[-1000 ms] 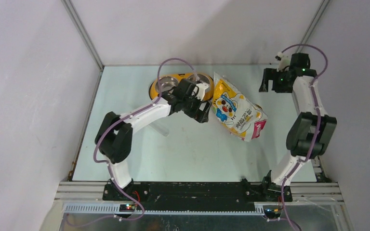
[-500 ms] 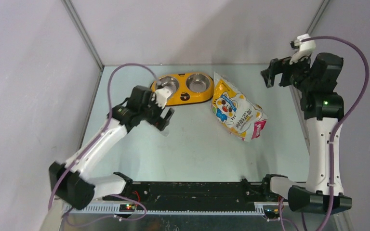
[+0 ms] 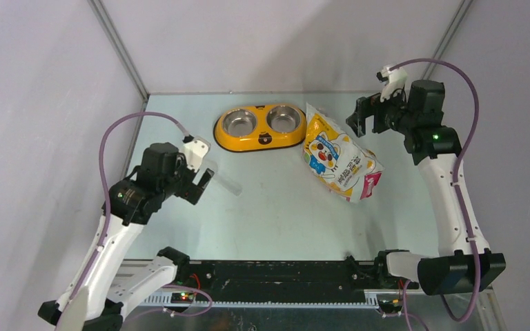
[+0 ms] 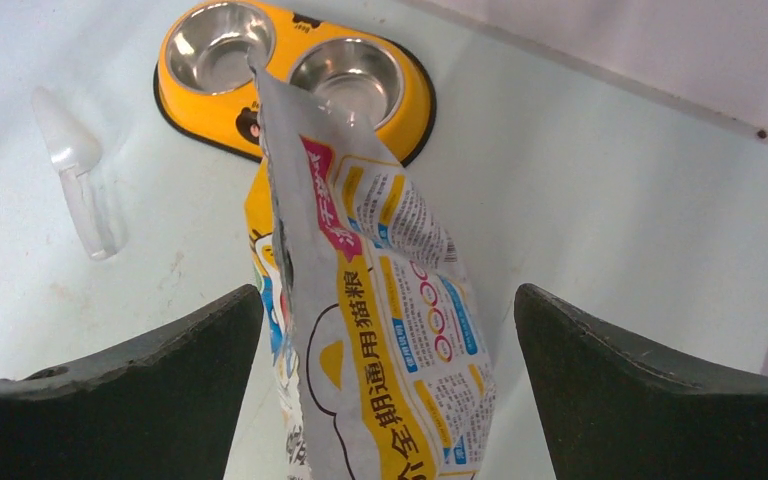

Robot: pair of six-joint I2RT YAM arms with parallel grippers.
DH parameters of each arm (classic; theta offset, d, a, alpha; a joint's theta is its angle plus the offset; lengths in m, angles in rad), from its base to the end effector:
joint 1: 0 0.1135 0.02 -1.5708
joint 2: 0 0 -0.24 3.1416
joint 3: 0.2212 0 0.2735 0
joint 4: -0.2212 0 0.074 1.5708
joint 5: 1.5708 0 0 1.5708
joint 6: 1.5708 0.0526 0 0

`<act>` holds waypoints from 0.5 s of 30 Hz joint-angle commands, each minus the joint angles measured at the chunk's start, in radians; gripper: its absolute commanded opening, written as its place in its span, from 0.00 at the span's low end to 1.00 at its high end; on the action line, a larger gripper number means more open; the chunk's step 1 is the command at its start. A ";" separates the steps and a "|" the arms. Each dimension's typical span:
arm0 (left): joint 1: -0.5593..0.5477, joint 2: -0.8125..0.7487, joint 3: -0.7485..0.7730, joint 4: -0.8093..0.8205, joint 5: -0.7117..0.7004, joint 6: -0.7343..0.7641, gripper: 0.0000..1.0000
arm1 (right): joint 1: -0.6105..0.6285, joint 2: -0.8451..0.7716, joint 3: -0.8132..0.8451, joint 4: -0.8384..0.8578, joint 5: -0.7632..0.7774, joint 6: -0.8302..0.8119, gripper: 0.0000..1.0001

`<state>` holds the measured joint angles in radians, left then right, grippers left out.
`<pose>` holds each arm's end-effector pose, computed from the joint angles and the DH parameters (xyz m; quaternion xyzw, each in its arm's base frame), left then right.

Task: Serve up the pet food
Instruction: Open the pet food bag at the center of the board.

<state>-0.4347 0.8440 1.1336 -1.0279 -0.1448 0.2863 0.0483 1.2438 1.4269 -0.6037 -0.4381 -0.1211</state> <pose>0.1776 -0.0741 0.3417 0.2944 0.8639 0.0361 0.4071 0.3040 0.0370 0.3987 -0.1871 0.8062 0.1629 0.5372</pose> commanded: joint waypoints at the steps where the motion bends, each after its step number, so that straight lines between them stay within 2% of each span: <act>1: 0.071 0.015 0.006 -0.030 0.001 -0.014 1.00 | 0.013 -0.011 -0.019 0.050 0.023 0.015 0.99; 11: 0.223 -0.001 0.015 0.008 0.188 -0.039 1.00 | 0.014 -0.019 -0.067 0.118 0.079 0.070 1.00; 15: 0.255 -0.022 0.021 0.025 0.197 -0.060 1.00 | 0.013 0.002 -0.082 0.130 0.068 0.088 0.99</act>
<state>-0.2054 0.8513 1.1332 -1.0462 -0.0093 0.2623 0.0589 1.2419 1.3525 -0.5381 -0.3820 -0.0673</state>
